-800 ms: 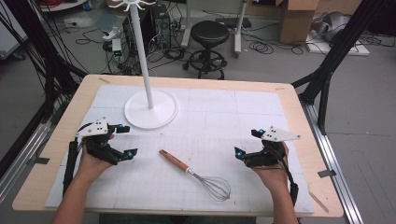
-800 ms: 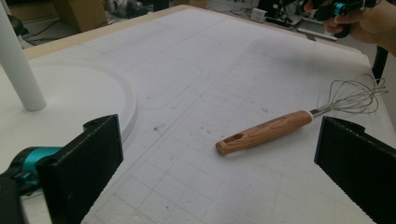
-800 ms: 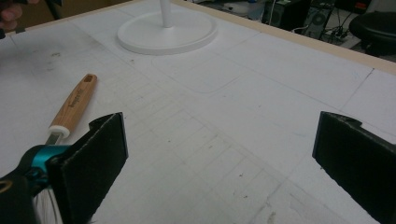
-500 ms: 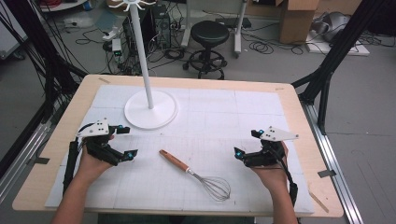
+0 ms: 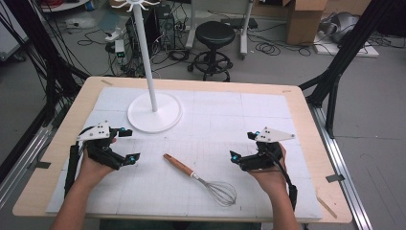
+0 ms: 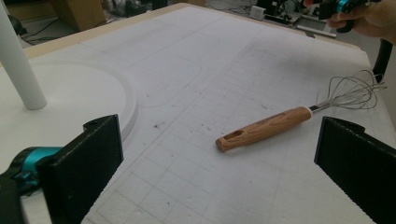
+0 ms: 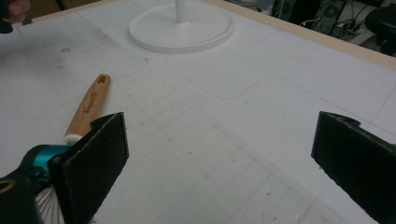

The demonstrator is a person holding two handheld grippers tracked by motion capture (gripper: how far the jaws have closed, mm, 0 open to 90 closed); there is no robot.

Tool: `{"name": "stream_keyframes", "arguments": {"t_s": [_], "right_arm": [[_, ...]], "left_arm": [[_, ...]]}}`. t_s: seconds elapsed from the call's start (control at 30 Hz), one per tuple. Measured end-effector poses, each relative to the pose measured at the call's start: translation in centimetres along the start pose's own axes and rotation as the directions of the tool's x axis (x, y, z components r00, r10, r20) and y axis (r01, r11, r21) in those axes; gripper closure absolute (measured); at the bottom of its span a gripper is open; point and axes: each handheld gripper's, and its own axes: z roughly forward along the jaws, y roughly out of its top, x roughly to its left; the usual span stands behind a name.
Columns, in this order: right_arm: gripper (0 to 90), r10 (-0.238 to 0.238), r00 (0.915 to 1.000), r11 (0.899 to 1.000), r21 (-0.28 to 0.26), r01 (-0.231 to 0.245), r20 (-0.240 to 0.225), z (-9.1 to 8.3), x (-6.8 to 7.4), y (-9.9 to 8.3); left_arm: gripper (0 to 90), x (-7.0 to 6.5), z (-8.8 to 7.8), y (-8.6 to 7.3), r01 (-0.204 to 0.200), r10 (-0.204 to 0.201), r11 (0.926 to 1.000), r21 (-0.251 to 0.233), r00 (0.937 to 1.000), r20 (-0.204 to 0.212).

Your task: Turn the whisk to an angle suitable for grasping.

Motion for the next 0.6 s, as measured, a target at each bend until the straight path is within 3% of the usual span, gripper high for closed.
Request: {"name": "stream_keyframes", "arguments": {"t_s": [0.37,0.43,0.53,0.6], "right_arm": [[6.3,-0.075,0.9959,0.988,0.131,0.081,-0.051,3.0,2.2,3.6],[14.3,-0.092,0.9932,0.981,0.167,0.103,-0.071,3.8,2.9,4.4],[14.5,-0.093,0.9917,0.978,0.179,0.108,-0.088,4.5,3.3,4.8],[14.9,-0.102,0.9891,0.968,0.218,0.123,-0.106,5.5,4.1,5.2]], "left_arm": [[1.7,-0.3,-0.5,0.6,-0.018,0.018,0.9997,-0.015,0.9998,0.004],[1.7,-0.3,-0.5,0.6,-0.020,0.020,0.9997,-0.014,0.9998,0.007],[1.7,-0.3,-0.5,0.6,-0.018,0.018,0.9997,-0.014,0.9998,0.008],[1.7,-0.3,-0.5,0.6,-0.017,0.017,0.9997,-0.015,0.9998,0.008]]}}
